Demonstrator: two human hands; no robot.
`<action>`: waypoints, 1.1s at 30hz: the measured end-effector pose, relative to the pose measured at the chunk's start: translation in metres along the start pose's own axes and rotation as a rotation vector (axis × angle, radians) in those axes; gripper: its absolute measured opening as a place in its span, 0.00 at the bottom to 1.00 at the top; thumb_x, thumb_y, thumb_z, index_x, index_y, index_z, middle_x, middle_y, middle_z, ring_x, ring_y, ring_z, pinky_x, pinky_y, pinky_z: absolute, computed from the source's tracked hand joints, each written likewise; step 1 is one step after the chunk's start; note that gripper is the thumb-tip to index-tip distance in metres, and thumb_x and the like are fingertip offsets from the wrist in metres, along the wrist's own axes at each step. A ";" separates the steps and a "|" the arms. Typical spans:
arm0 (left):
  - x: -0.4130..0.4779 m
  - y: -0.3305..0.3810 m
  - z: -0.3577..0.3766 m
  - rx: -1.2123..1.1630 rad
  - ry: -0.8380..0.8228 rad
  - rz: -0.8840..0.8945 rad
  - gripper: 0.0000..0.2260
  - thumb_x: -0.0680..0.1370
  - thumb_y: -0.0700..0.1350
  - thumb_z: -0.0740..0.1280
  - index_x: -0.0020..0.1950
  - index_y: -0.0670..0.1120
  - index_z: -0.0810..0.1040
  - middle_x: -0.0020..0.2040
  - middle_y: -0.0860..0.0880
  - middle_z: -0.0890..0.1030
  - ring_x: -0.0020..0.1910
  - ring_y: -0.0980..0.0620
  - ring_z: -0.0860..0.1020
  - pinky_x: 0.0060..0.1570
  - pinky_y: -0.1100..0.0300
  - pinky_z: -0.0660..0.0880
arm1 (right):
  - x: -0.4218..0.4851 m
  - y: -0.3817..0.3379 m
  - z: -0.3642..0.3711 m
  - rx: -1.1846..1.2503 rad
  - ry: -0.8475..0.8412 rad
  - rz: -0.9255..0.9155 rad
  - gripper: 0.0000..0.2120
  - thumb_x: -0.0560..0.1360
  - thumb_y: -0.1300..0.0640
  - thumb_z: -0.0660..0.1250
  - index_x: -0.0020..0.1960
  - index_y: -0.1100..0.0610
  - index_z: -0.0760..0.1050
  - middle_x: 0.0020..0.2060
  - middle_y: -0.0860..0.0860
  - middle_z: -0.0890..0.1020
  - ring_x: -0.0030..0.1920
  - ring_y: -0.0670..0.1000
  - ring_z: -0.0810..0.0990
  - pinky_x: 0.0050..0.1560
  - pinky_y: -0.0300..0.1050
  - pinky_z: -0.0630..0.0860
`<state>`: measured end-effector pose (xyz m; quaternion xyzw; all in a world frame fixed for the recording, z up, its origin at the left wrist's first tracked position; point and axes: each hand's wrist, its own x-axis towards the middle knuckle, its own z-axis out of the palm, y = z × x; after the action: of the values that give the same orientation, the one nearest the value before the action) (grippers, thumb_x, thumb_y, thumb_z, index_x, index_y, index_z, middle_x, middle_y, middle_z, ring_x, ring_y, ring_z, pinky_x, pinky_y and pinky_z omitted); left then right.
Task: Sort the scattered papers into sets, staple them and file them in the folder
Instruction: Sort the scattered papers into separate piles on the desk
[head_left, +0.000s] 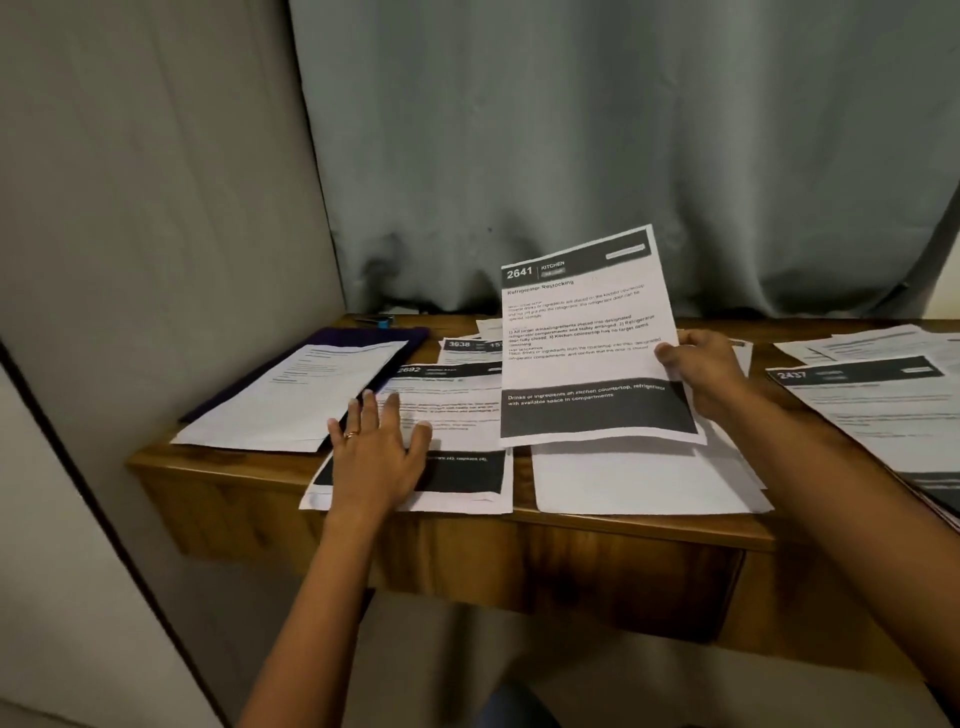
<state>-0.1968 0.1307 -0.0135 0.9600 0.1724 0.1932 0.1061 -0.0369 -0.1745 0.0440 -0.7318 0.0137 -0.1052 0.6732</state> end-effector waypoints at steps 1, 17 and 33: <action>0.007 -0.010 -0.003 0.015 0.006 -0.029 0.29 0.82 0.60 0.47 0.79 0.47 0.51 0.79 0.44 0.49 0.78 0.44 0.46 0.74 0.44 0.40 | -0.002 -0.001 0.007 0.012 -0.018 0.012 0.03 0.77 0.65 0.65 0.50 0.61 0.75 0.52 0.56 0.81 0.49 0.55 0.80 0.49 0.47 0.77; 0.031 -0.067 0.008 0.121 -0.177 -0.103 0.30 0.81 0.63 0.44 0.79 0.47 0.54 0.78 0.48 0.56 0.77 0.46 0.55 0.75 0.46 0.50 | 0.004 0.013 0.093 -0.114 -0.088 0.080 0.08 0.77 0.63 0.66 0.55 0.60 0.76 0.58 0.56 0.80 0.53 0.55 0.79 0.52 0.50 0.78; 0.033 -0.071 0.009 0.028 -0.171 -0.111 0.29 0.81 0.62 0.43 0.79 0.49 0.51 0.79 0.49 0.53 0.78 0.48 0.51 0.75 0.46 0.46 | 0.004 0.009 0.146 -0.087 -0.169 0.128 0.06 0.77 0.64 0.66 0.54 0.61 0.75 0.60 0.57 0.79 0.54 0.56 0.79 0.49 0.48 0.77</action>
<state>-0.1846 0.2072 -0.0300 0.9633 0.2185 0.1021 0.1176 -0.0065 -0.0321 0.0257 -0.7641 0.0084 0.0006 0.6451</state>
